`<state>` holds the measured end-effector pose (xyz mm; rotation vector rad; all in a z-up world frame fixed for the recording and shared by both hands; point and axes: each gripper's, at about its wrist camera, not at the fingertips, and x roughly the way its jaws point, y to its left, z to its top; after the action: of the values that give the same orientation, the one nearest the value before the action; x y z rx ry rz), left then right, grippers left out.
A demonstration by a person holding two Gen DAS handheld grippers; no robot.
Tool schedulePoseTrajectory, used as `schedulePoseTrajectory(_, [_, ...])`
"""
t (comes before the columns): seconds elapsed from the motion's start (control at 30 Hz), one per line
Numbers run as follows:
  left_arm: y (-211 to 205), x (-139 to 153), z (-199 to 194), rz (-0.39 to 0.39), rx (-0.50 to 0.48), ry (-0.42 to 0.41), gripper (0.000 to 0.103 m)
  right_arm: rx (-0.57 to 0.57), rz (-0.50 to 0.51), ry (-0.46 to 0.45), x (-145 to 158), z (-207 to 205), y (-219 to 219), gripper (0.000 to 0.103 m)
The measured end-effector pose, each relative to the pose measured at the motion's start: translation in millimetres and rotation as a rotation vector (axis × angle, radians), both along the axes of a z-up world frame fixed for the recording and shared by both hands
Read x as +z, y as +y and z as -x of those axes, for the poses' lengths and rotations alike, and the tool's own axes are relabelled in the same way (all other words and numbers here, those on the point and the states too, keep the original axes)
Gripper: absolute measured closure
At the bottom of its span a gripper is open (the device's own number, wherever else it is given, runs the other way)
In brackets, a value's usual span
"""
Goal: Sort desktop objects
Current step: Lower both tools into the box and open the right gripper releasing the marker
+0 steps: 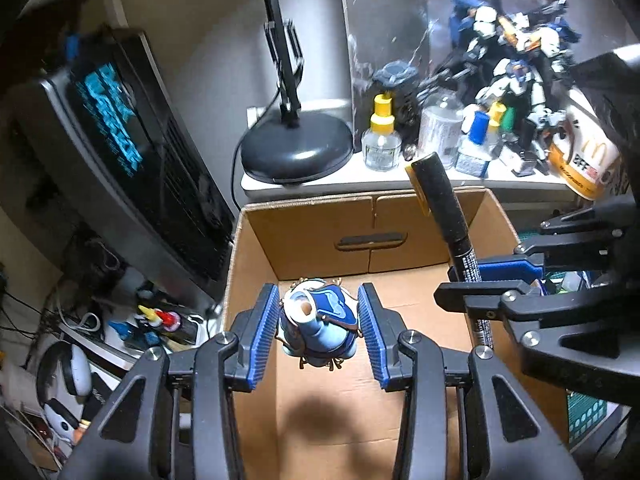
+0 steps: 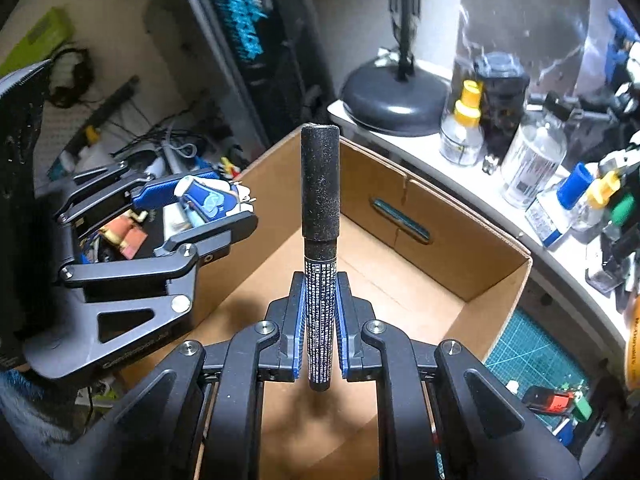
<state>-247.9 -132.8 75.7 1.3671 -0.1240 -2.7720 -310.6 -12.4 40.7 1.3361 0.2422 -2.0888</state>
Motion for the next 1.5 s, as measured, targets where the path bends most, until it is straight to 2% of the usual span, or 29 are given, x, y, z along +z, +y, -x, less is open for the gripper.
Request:
schedulePoseTrajectory(0.13, [-2.8, -15.1, 23.1, 0.013, 0.005, -0.045, 0.062, -0.061, -0.025, -0.062, -23.2, 34.1, -0.2, 0.091])
schedulePoseTrajectory(0.3, [-2.1, -39.7, 49.9, -0.031, -0.002, -0.141, 0.062, -0.144, -0.056, -0.154, -54.3, 69.6, 1.8, 0.090])
schedulePoseTrajectory(0.47, [-0.1, -67.4, 72.0, -0.007, 0.031, -0.223, 0.062, -0.184, -0.120, -0.252, -84.5, 85.4, 0.1, 0.090])
schedulePoseTrajectory(0.67, [-4.5, -101.7, 85.8, -0.032, 0.082, -0.343, 0.062, -0.222, -0.180, -0.340, -115.8, 93.6, 1.7, 0.091])
schedulePoseTrajectory(0.83, [-0.4, -121.6, 93.3, -0.004, 0.077, -0.406, 0.062, -0.210, -0.205, -0.362, -130.6, 95.1, 0.9, 0.091])
schedulePoseTrajectory(0.97, [2.4, -131.5, 95.5, 0.024, 0.086, -0.413, 0.062, -0.213, -0.207, -0.384, -141.0, 97.6, 4.9, 0.091])
schedulePoseTrajectory(1.27, [1.1, -161.0, 105.5, -0.037, 0.097, -0.532, 0.062, -0.228, -0.232, -0.397, -151.6, 101.9, 7.1, 0.090])
schedulePoseTrajectory(1.5, [2.5, -162.2, 112.4, -0.027, 0.111, -0.532, 0.062, -0.217, -0.202, -0.360, -143.8, 99.1, 8.8, 0.091])
